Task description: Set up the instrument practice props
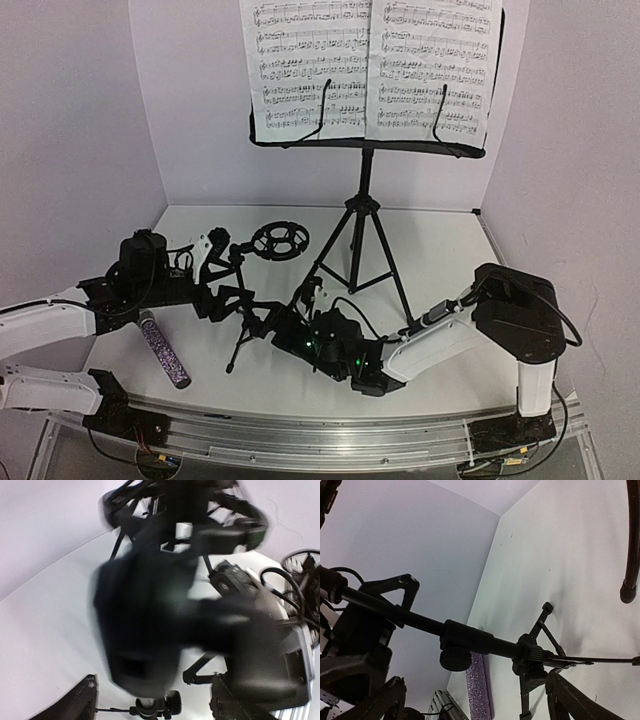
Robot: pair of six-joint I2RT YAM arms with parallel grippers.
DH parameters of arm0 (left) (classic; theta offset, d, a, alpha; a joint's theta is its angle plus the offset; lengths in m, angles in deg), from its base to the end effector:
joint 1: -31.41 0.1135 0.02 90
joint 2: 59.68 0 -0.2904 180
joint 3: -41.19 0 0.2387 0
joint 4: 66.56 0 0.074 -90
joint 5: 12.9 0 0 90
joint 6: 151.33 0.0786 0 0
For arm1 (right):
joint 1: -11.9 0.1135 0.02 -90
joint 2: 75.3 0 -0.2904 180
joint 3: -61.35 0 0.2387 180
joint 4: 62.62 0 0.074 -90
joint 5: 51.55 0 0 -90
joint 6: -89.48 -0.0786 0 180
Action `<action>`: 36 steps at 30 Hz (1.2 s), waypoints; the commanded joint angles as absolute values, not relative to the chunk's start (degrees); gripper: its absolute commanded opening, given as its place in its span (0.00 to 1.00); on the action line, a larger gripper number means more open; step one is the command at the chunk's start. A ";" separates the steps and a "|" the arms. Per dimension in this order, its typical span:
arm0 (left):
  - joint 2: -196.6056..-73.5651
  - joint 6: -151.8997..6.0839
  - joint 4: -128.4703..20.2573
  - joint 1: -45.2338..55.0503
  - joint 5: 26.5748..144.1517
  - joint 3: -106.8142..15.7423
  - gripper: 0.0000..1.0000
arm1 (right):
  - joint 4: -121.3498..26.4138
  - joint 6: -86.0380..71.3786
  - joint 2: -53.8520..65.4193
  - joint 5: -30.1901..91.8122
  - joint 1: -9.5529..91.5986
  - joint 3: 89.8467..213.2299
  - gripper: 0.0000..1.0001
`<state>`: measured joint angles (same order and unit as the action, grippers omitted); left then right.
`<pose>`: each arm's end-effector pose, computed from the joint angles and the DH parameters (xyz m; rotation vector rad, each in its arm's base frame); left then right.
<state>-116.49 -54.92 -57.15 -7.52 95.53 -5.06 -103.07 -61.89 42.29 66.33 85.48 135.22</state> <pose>0.1674 -0.1672 0.2620 0.9557 1.7132 -0.6859 0.1682 0.4407 0.1977 0.2245 1.8050 1.3766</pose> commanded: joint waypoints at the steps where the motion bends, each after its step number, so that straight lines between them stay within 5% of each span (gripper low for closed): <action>1: -110.88 -50.90 -44.22 -6.60 99.19 -11.68 0.87 | -98.11 -58.73 35.99 63.89 85.36 133.63 0.95; 11: -99.24 -38.93 -10.57 -3.78 97.48 -28.69 0.92 | -49.84 -49.93 26.39 58.99 85.91 142.52 0.96; 15: -99.76 -42.00 -8.13 1.53 90.45 -32.08 0.93 | -43.85 -48.98 24.86 58.03 86.10 142.30 0.96; 22: -108.08 -72.76 -4.95 20.40 87.64 -38.22 0.88 | -39.16 -47.18 21.44 60.31 86.51 141.35 0.95; 28: -113.79 -91.94 2.67 37.67 88.80 -30.24 0.88 | -38.53 -44.78 18.83 61.99 86.52 140.38 0.95; 36: -124.19 -93.46 0.01 39.13 86.83 -19.32 0.98 | -35.05 -38.12 20.07 62.09 86.60 144.08 0.96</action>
